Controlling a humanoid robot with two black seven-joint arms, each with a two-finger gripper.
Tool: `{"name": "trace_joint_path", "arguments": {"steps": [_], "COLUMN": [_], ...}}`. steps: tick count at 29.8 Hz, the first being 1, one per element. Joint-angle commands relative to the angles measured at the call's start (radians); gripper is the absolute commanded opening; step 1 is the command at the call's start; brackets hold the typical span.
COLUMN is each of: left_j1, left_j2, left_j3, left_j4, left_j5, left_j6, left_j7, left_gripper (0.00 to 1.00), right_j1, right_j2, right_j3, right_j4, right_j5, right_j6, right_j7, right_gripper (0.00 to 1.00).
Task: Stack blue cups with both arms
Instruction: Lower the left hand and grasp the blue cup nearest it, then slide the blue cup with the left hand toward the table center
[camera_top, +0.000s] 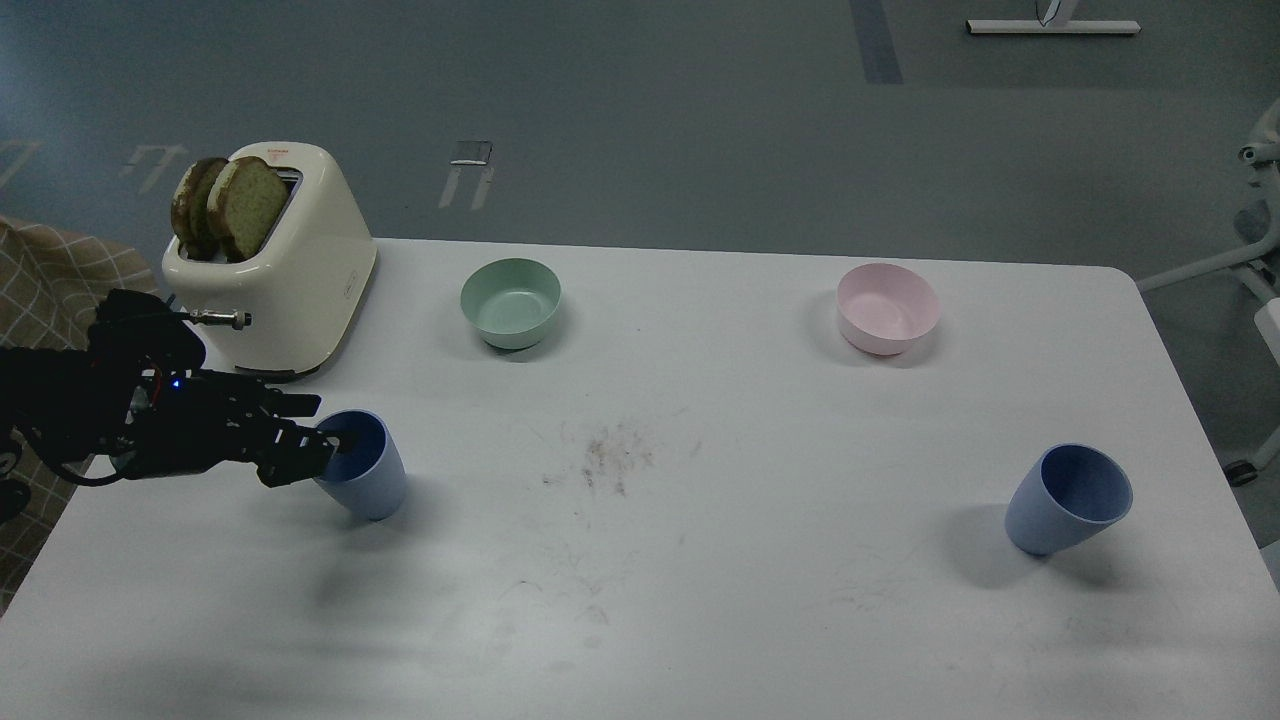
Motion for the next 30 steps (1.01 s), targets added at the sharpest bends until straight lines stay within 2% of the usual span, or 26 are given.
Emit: {"name": "trace_joint_path", "arguments": {"steps": [1,2,3,5,14,19,21,24,30], "left_j1": [0.003,0.003,0.005,0.005,-0.020,-0.147,-0.262,-0.363,-0.417], "left_j2": [-0.002,-0.002,-0.002,-0.003,-0.017,-0.012,-0.029,-0.136,-0.373], "left_j3": [0.000,0.000,0.000,0.000,-0.006,-0.003,-0.003,-0.003,0.000], "left_j4": [0.007,0.007,0.007,0.007,0.001,-0.056,-0.077,-0.082,-0.028], "left_j5": [0.000,0.000,0.002,0.002,0.006,0.010,0.017,0.026,0.118], "left_j6": [0.001,0.001,0.001,0.001,-0.001,-0.021,-0.109,-0.209,-0.217], "left_j7": [0.000,-0.002,-0.002,0.000,0.001,0.000,0.001,0.006,0.015], "left_gripper": [0.19,0.14,0.06,0.01,0.00,0.00,0.00,0.00,0.00], "right_j1": [0.000,0.000,0.000,0.000,-0.006,-0.014,-0.026,-0.040,-0.055], "right_j2": [0.005,0.005,0.006,0.006,0.008,0.005,-0.002,-0.002,-0.003], "right_j3": [0.000,-0.001,0.000,-0.001,-0.001,0.002,0.017,0.033,0.046], "right_j4": [0.000,0.000,0.000,0.000,-0.001,-0.003,-0.003,-0.001,-0.003], "right_j5": [0.000,0.000,0.000,0.000,0.000,0.000,0.000,0.000,0.000], "right_j6": [0.000,0.000,0.000,0.000,0.000,0.000,0.000,0.000,0.000], "right_j7": [0.000,0.000,0.000,0.000,0.000,0.000,0.000,0.000,0.000], "right_gripper": [1.00,1.00,1.00,1.00,1.00,1.00,1.00,1.00,1.00]}}
